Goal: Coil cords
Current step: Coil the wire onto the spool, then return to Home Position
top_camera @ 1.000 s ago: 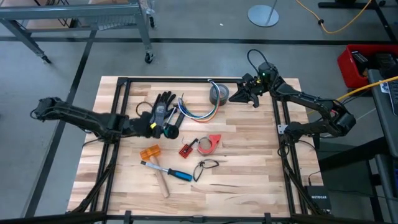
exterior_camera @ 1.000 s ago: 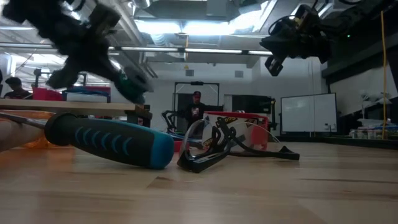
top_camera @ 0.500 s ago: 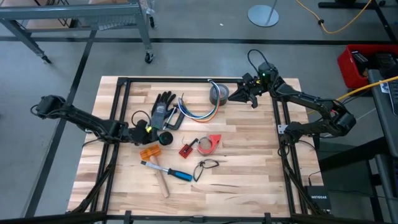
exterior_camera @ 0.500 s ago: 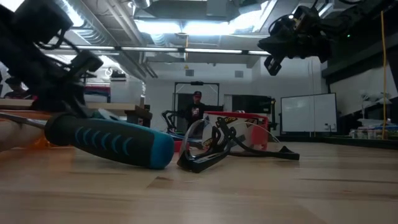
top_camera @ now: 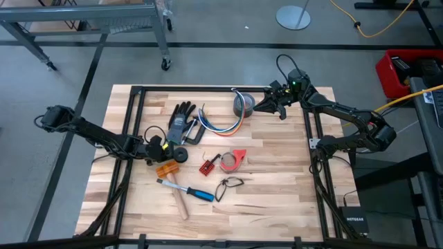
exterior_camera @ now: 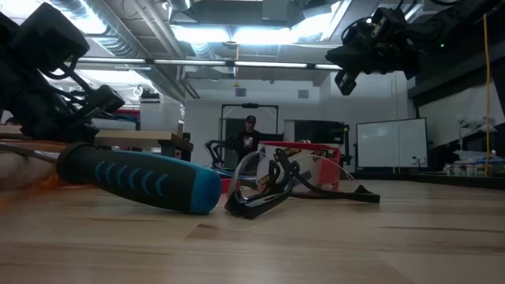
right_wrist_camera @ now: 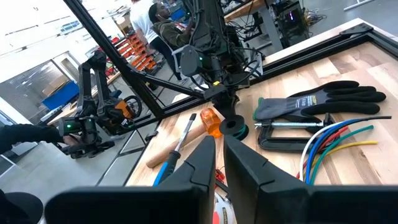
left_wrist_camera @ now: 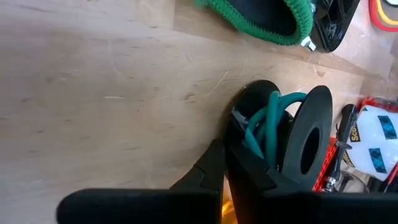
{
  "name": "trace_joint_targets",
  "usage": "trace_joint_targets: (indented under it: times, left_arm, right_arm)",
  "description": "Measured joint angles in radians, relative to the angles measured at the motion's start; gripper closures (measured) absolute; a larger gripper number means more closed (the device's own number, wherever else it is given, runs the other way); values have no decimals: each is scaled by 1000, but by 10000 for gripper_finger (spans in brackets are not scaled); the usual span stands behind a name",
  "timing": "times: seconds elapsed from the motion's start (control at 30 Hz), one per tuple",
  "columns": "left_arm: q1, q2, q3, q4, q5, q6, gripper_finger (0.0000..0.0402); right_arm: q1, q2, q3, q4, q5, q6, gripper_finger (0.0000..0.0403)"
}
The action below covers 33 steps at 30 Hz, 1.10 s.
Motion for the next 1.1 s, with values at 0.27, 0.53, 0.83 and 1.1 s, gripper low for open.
trace_joint_targets:
  times: [0.27,0.53,0.83,1.1]
  left_arm:
    - [1,-2,4,-45,35,21,323]
    - [1,-11,4,-73,63,15,303]
    - [-2,-154,-5,-122,140,154,327]
    - [-3,-350,-4,-157,49,308,329]
  right_arm:
    - [0,0,0,0,-1,0,365]
    - [0,0,0,0,-11,0,365]
    - [0,-29,0,-1,-11,14,365]
    - [0,-195,-1,-5,20,43,365]
